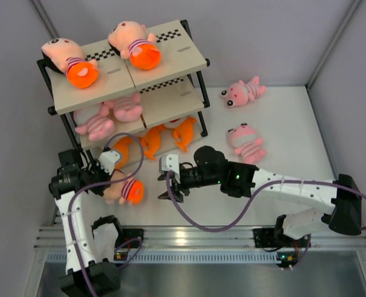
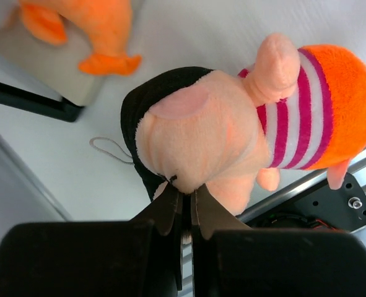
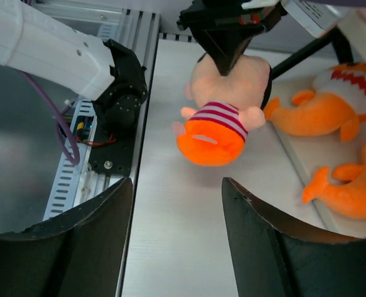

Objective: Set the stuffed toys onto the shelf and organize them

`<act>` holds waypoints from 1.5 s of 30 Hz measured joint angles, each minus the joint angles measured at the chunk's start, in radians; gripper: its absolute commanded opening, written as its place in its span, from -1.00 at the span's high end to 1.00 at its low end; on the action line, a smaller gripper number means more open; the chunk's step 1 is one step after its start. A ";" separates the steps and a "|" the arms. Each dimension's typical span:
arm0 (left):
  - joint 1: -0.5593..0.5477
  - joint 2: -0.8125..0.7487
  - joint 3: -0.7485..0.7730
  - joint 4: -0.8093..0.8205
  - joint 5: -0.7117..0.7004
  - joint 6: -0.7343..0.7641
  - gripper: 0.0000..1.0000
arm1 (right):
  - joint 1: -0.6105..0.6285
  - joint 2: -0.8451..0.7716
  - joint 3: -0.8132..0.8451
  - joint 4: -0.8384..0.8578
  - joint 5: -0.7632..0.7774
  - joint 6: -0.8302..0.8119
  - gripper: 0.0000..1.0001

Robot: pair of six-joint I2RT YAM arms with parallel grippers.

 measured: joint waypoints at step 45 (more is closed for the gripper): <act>-0.019 -0.008 0.278 -0.153 0.225 0.048 -0.96 | 0.159 0.285 0.261 -0.263 0.555 -0.516 1.00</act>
